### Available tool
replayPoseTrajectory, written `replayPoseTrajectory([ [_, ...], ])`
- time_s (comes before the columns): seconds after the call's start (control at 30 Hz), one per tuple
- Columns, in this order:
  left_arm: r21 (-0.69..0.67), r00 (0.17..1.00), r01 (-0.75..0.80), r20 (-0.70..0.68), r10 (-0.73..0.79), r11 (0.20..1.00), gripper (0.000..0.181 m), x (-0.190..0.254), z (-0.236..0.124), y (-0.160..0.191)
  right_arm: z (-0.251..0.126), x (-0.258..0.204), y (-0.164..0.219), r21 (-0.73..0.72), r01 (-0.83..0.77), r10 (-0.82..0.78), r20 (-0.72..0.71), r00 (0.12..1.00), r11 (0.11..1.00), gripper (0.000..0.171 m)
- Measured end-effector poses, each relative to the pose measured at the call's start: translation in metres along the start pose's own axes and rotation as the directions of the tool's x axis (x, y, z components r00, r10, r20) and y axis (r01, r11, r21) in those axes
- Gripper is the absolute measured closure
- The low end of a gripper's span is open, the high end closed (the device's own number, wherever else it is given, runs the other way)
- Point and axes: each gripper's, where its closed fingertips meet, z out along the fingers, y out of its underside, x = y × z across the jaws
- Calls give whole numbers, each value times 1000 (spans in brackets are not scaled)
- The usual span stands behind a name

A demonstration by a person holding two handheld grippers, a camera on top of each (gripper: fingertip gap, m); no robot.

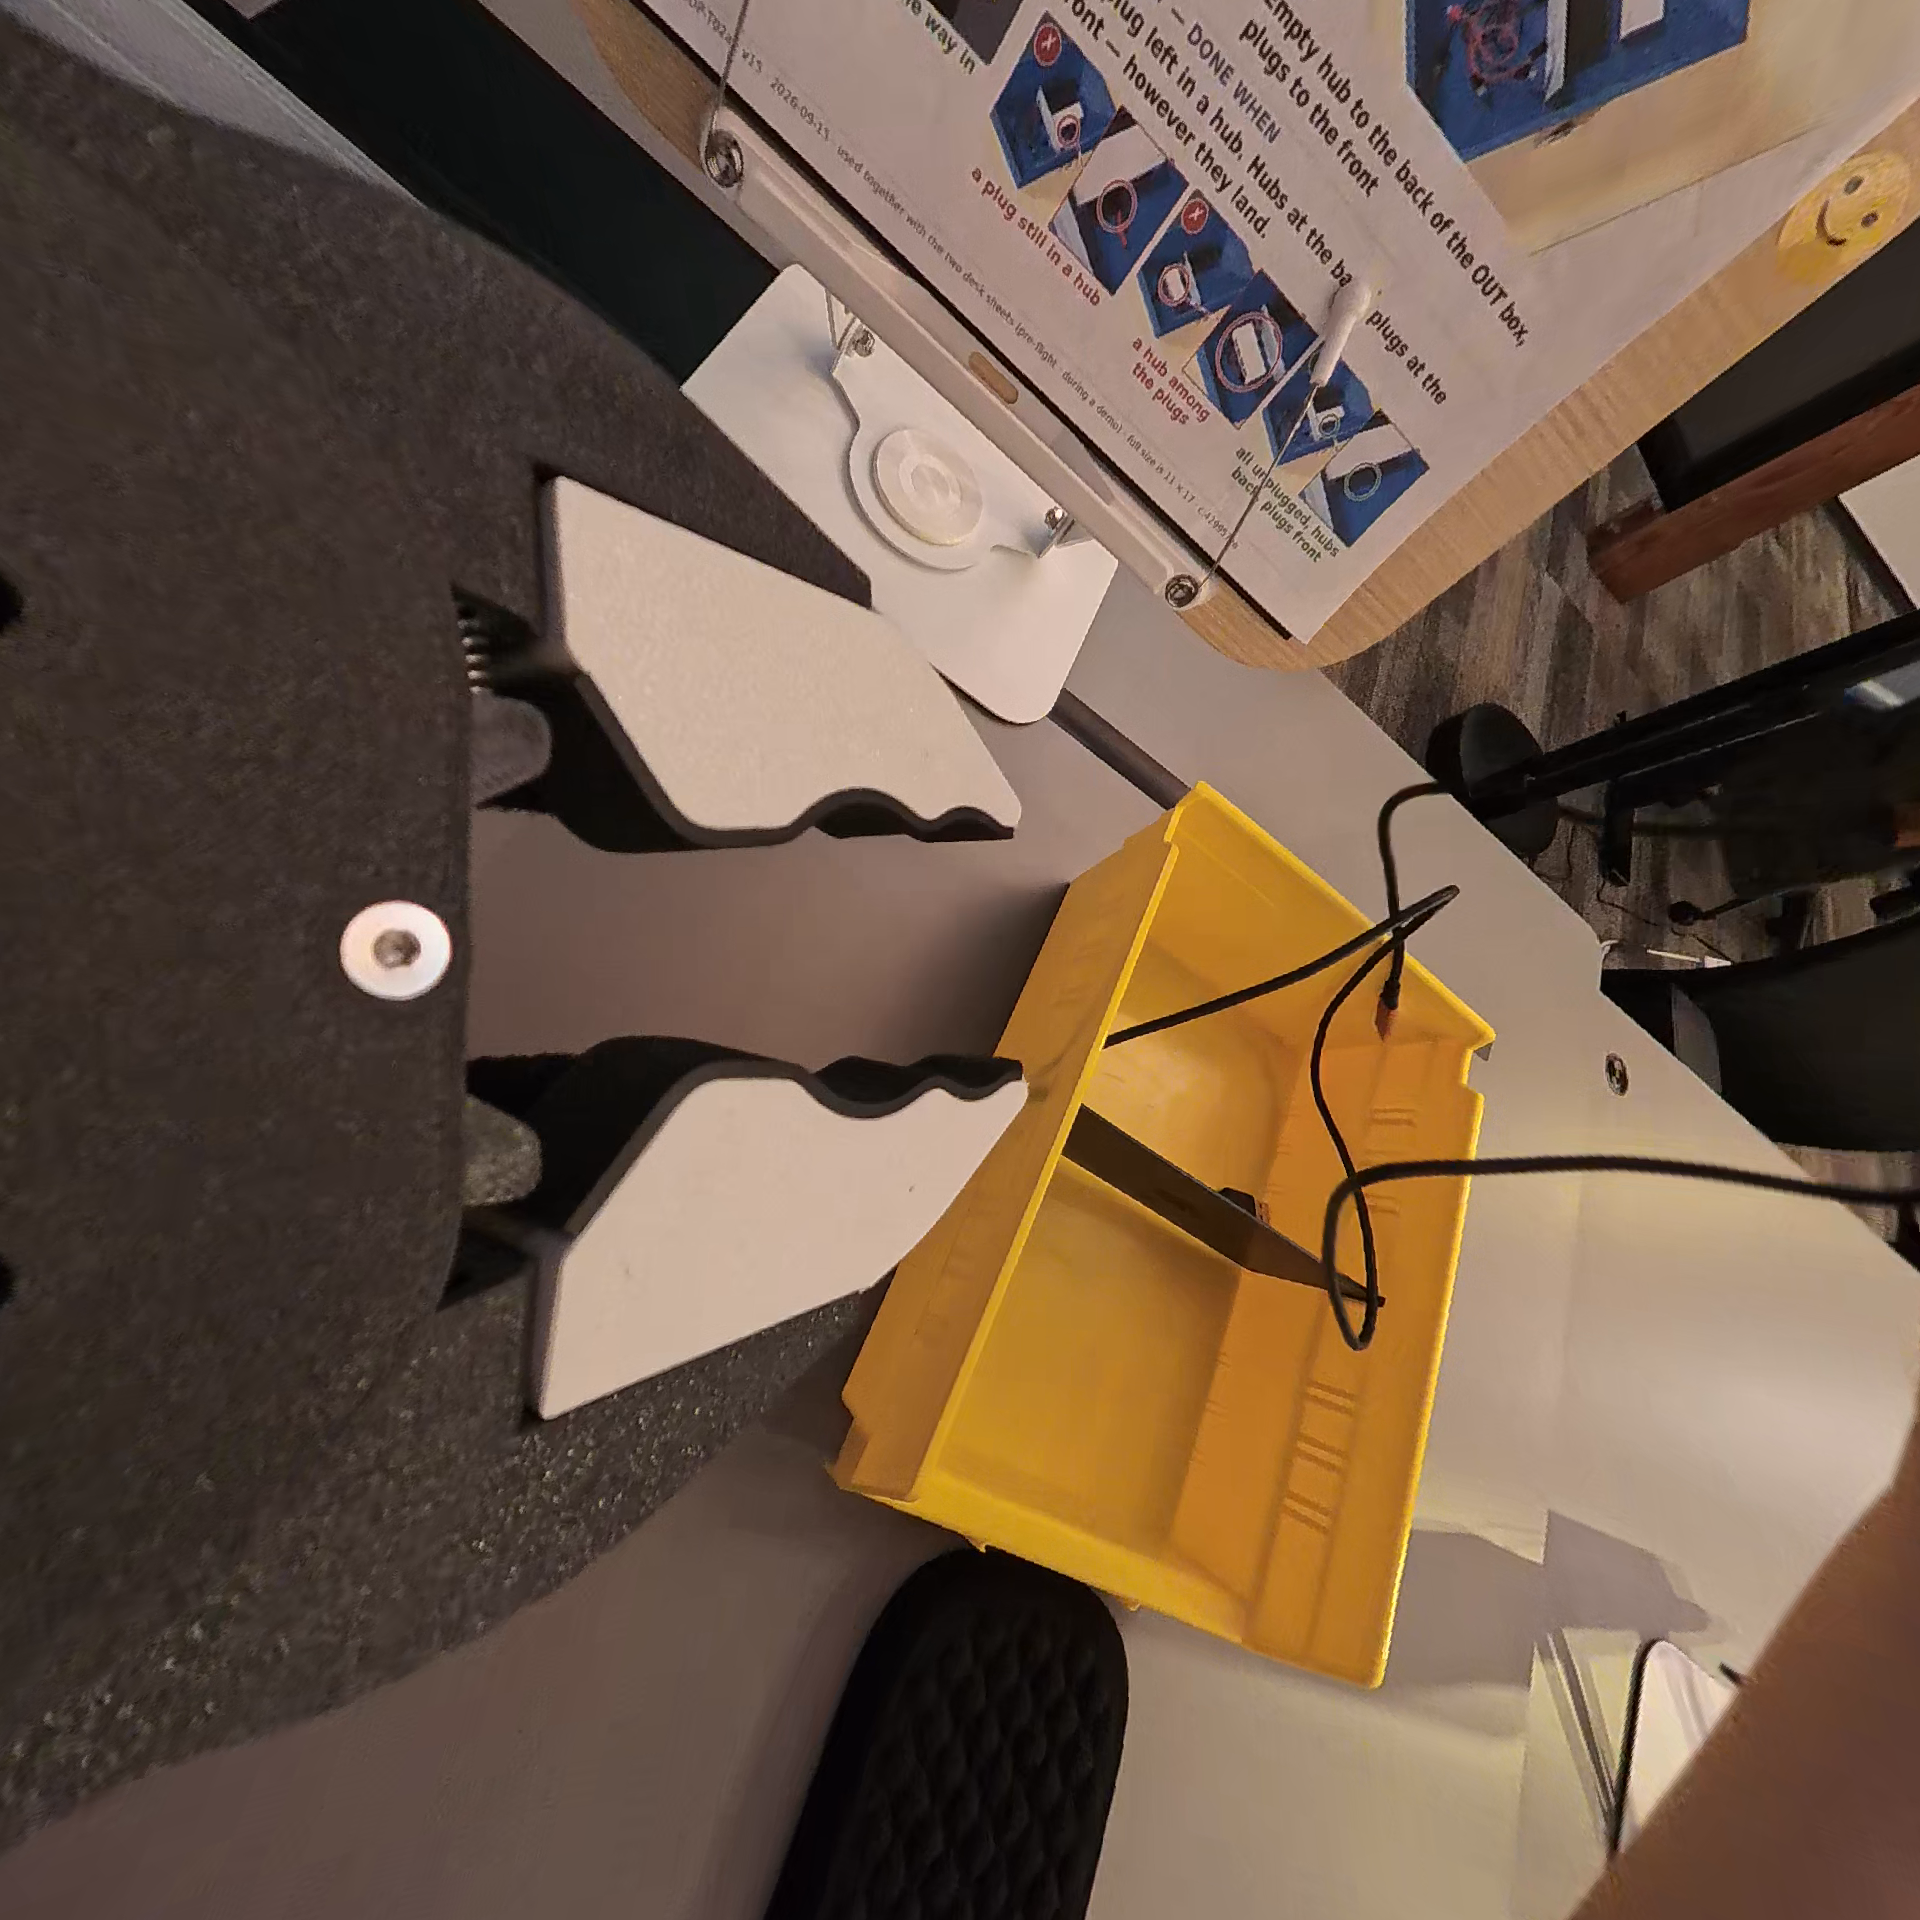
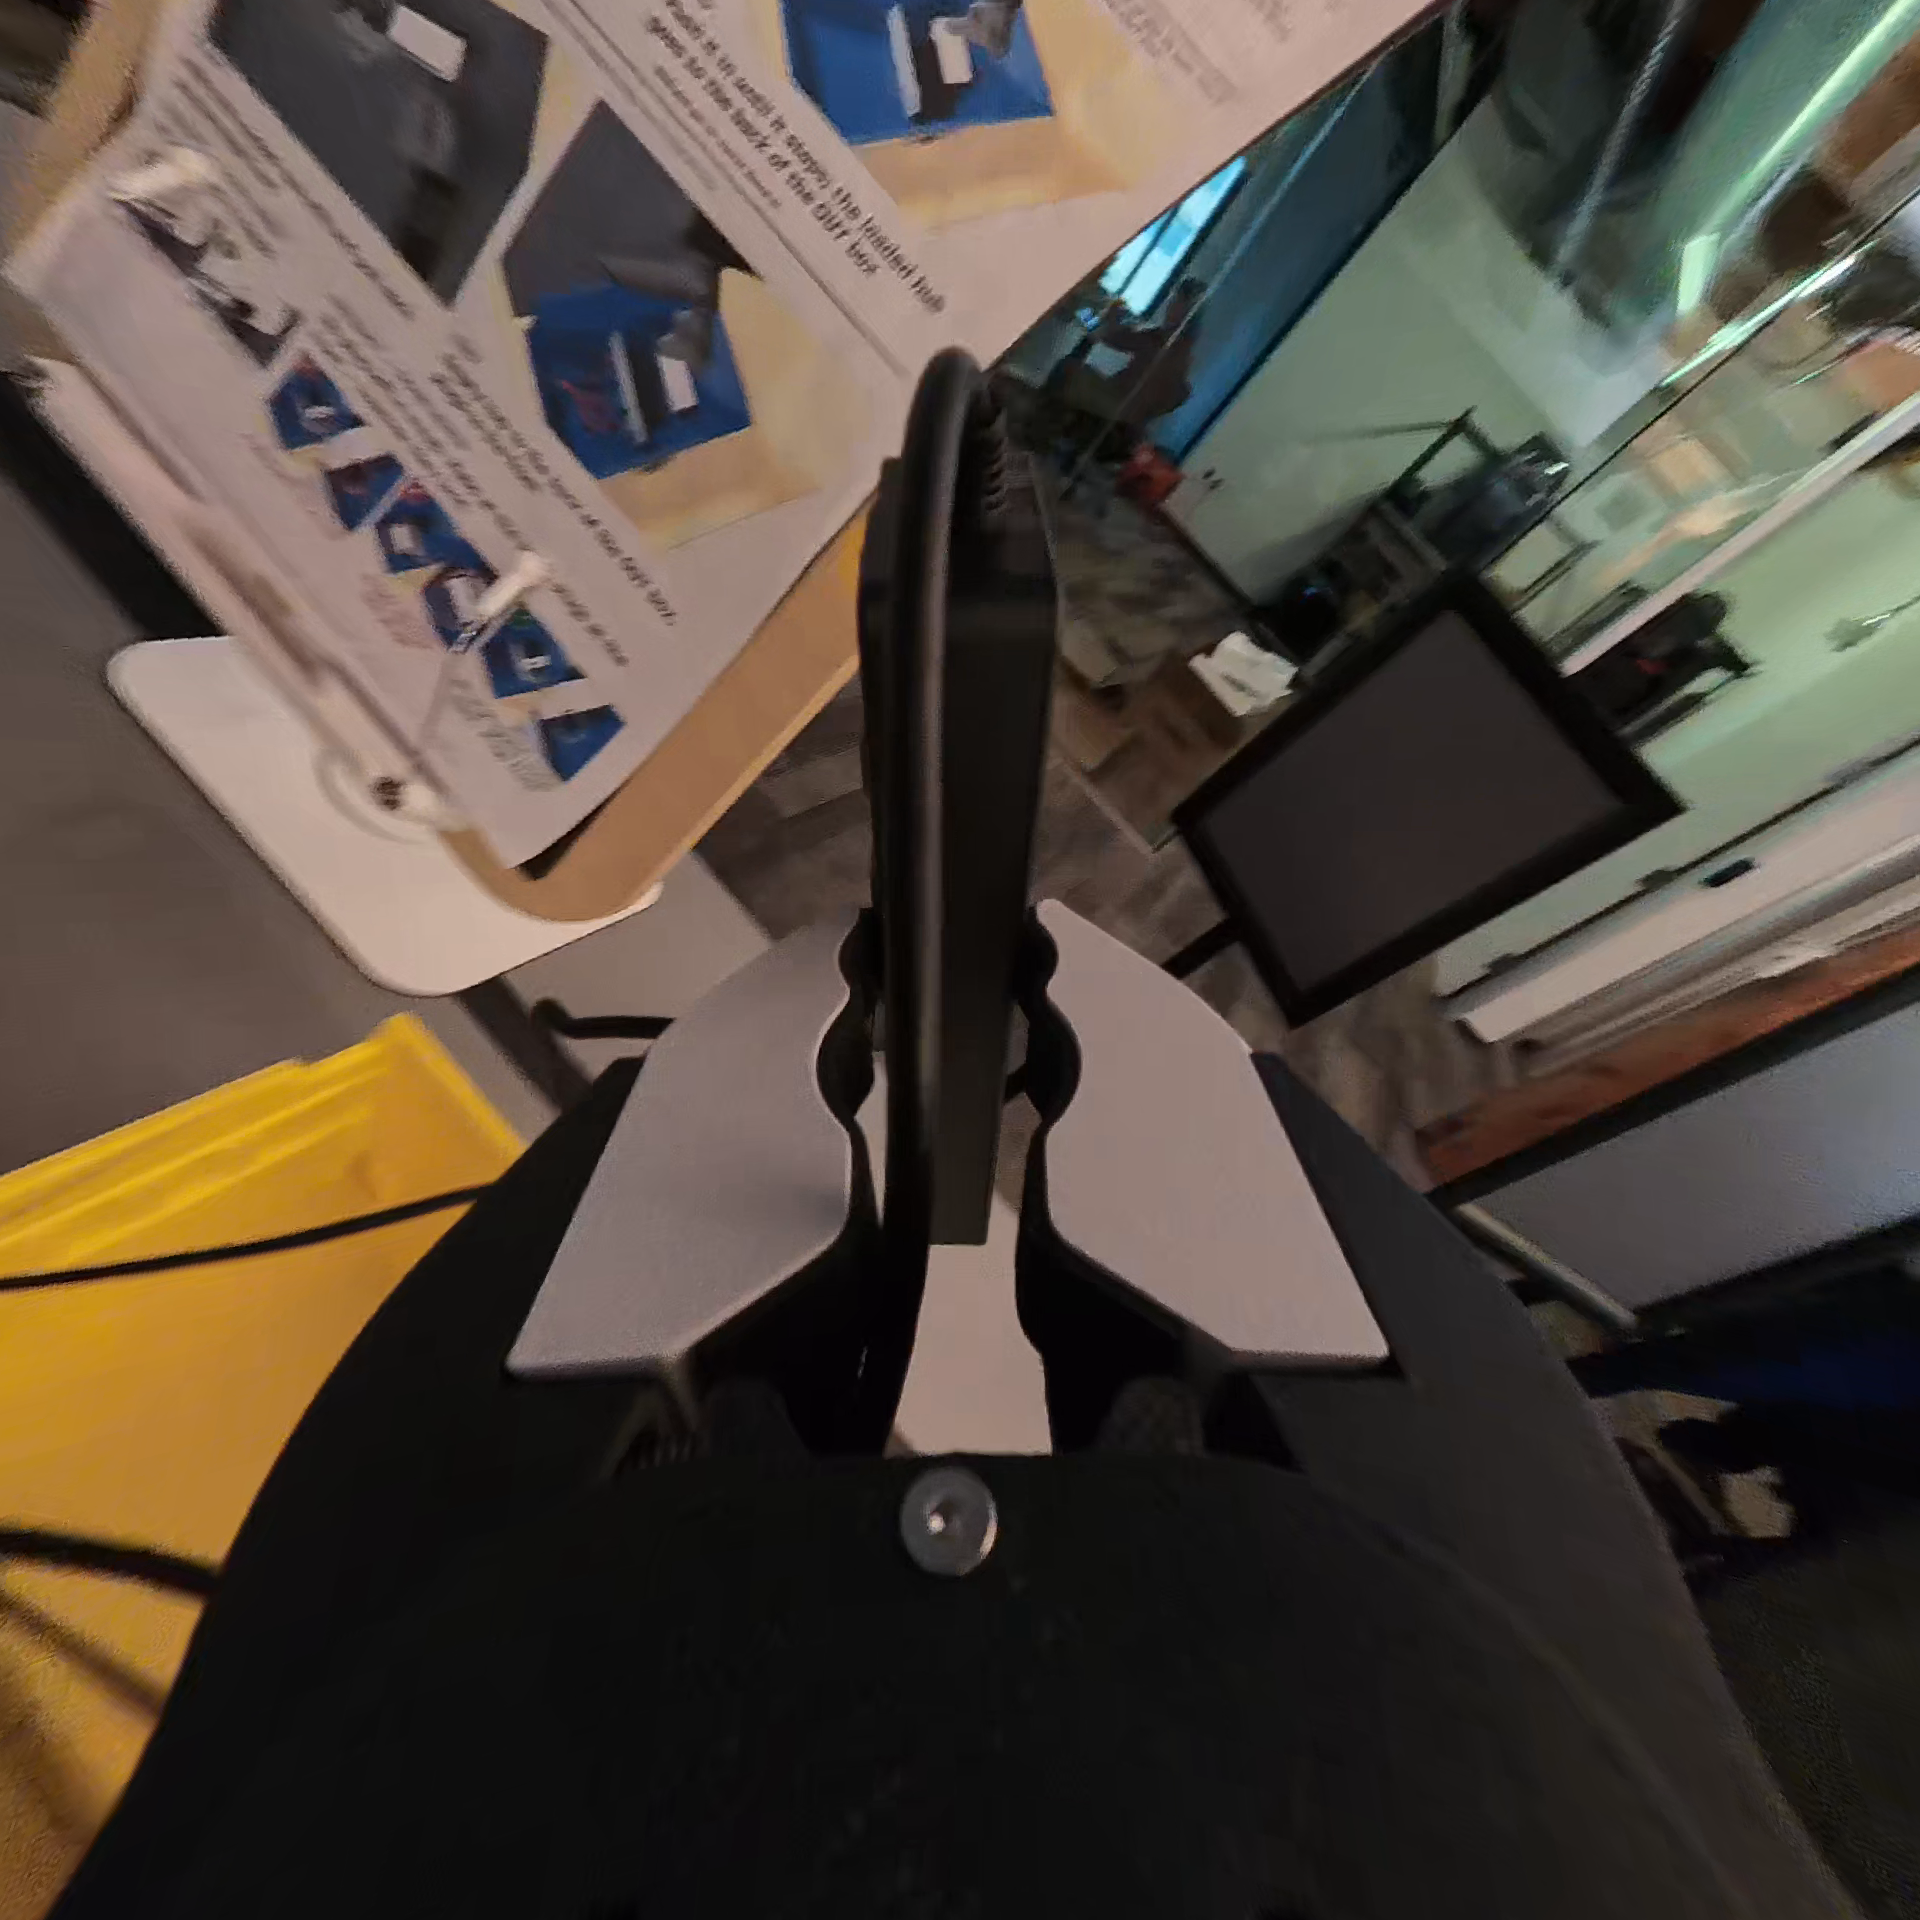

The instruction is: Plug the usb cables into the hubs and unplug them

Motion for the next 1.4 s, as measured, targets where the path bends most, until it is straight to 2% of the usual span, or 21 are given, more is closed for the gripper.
replayPoseTrajectory([
  [0.1,-8,1000,-5,3,5,1000,142,1,1,0,-13,-26,16,-86,-55,66,130,989,995,145],
  [0.2,-13,1000,-10,0,10,1000,142,4,3,0,-20,-46,38,-216,-78,113,153,982,973,145],
  [0.37,-27,1000,-26,-9,26,999,142,10,7,0,-18,-87,83,-516,-119,262,213,941,848,145],
  [0.6,-50,998,-56,-16,55,997,142,16,9,2,-12,-140,128,-714,52,387,438,811,698,144],
  [0.73,-63,998,-55,-23,54,996,142,17,12,5,-12,-155,152,-760,199,401,523,752,618,144],
  [0.87,-81,998,-55,-24,53,995,142,16,15,8,-6,-159,158,-780,219,441,534,721,586,143],
  [1.07,-90,998,-59,-26,57,994,142,17,15,9,-15,-157,155,-758,224,478,582,658,613,143],
  [1.2,-92,998,-57,-31,55,994,142,18,16,9,-24,-146,159,-762,226,464,571,677,607,136],
  [1.4,-100,997,-70,-32,67,992,142,21,16,9,-23,-139,128,-727,67,536,561,631,683,118],
])
